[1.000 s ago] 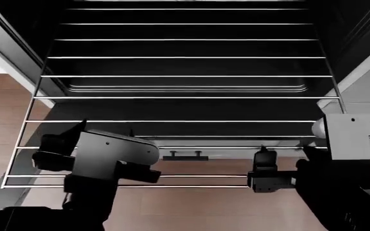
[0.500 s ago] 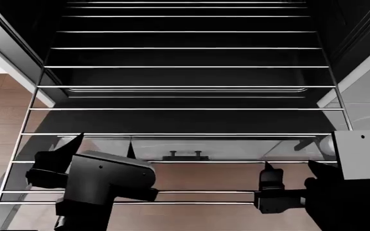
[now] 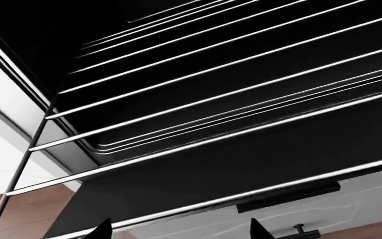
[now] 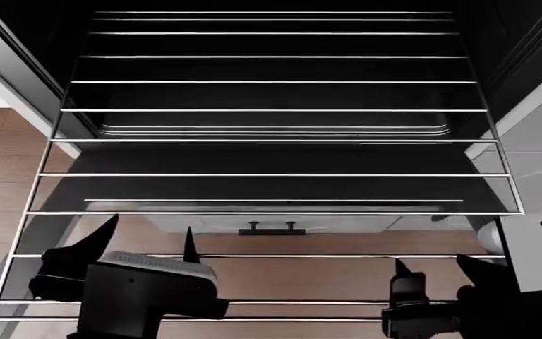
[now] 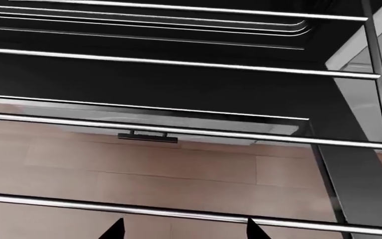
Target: Fully slide the bottom oven rack out.
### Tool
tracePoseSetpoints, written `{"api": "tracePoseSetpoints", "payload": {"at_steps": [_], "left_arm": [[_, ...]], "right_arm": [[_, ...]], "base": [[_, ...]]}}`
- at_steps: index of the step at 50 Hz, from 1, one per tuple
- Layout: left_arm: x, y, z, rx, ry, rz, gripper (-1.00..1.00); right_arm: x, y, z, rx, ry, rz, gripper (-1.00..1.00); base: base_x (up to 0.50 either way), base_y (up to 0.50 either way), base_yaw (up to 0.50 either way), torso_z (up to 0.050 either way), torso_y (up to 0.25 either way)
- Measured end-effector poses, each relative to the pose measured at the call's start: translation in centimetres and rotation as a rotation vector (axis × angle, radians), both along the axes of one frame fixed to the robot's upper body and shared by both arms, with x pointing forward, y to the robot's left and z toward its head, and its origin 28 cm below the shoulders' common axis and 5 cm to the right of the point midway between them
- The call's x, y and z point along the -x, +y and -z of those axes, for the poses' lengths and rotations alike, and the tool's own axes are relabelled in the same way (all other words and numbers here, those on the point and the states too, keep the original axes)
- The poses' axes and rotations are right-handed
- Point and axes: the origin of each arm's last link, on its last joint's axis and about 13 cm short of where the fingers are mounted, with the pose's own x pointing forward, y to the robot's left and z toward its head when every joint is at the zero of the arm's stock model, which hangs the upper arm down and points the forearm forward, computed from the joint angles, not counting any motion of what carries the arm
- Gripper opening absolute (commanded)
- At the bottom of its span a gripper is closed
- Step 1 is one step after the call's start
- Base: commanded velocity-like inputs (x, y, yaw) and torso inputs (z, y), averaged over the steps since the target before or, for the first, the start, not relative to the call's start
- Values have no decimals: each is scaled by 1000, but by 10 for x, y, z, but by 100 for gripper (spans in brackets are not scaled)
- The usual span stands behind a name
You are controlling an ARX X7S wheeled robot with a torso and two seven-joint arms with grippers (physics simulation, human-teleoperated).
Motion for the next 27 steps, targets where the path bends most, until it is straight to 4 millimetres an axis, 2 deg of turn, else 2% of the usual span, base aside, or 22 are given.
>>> {"api": "tracePoseSetpoints", "payload": {"at_steps": [17,27], "left_arm": [[17,7,12,26,-21,27,100],[31,8,21,56,-22,34,100]], "right_arm": [[18,-1,8,13,-4,-14,100],[18,-4,16,2,-51,-17,100]], "base": [[-6,0,-1,0,-14],[1,-2,0,0,-19]]}}
